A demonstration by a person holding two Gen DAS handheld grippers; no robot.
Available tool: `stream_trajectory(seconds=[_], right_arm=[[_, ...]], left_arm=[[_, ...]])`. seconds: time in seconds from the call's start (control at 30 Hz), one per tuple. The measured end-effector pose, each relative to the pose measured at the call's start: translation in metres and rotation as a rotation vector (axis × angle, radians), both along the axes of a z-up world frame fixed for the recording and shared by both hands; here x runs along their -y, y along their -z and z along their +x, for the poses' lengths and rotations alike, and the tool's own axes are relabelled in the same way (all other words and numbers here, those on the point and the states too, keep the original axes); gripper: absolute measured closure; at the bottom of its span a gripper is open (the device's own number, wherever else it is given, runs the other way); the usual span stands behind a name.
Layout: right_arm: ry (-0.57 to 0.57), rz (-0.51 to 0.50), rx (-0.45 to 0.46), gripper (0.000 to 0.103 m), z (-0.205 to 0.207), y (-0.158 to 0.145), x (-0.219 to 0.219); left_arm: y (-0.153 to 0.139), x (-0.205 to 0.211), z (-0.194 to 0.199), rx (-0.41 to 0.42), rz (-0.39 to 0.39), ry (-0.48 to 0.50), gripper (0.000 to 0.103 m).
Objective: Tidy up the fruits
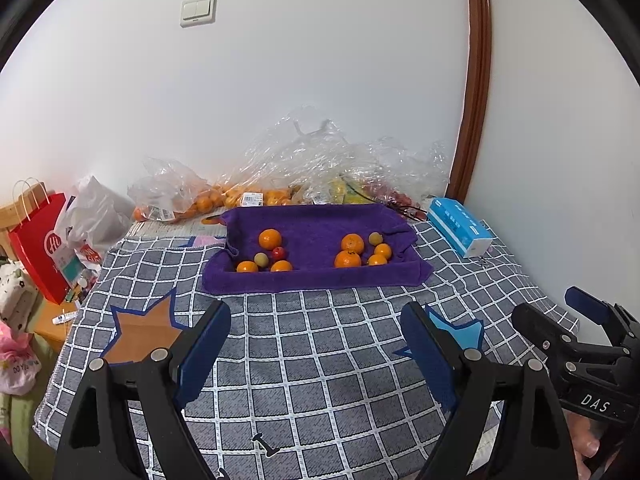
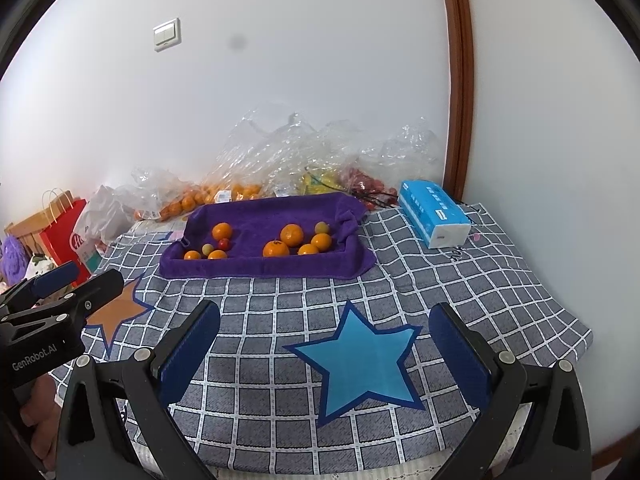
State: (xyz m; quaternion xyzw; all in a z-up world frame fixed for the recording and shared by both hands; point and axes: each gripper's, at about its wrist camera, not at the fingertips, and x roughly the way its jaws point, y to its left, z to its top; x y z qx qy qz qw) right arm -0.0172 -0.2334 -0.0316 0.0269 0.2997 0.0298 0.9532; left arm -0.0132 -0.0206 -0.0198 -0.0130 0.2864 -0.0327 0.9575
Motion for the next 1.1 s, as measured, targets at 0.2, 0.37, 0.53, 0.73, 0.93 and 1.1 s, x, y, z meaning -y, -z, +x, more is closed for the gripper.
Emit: stream_trajectory(seconds=[0.2,0.37,0.53,0.73,0.93,1.1], right_arm=[[-0.002,-0.015,0.003,0.000,-0.0032,-0.0007,-0.0021],[-0.001,-0.014,0.007,0.000,-0.0054,-0.0013,-0.0026],[-0.003,-0.014,0.008,0.000,-0.0058,-0.0012,-0.0020],[-0.007,-0.020,0.009,0.000,-0.0067,-0.0013,-0.0035],[-0.009,-0.021,0.011,0.000,-0.0067,-0.0014,-0.0041],[-0.009,-0.020,0.011,0.000,-0.0070,-0.0015,-0.0040]], left_arm=[[-0.0011,0.0017,-0.0018,-0.001,0.002,0.002,0.017],[-0.0015,0.0021,-0.0022,-0.004,-0.004,0.002,0.017],[-0.0017,0.0016,-0.0025,-0.004,-0.004,0.002,0.017],[-0.0017,-0.0003,-0.0033,-0.005,-0.005,0.000,0.017],[-0.0020,-0.0014,-0.0035,-0.005,-0.005,-0.002,0.017],[-0.0017,-0.0019,-0.0035,-0.007,-0.005,0.000,0.017]])
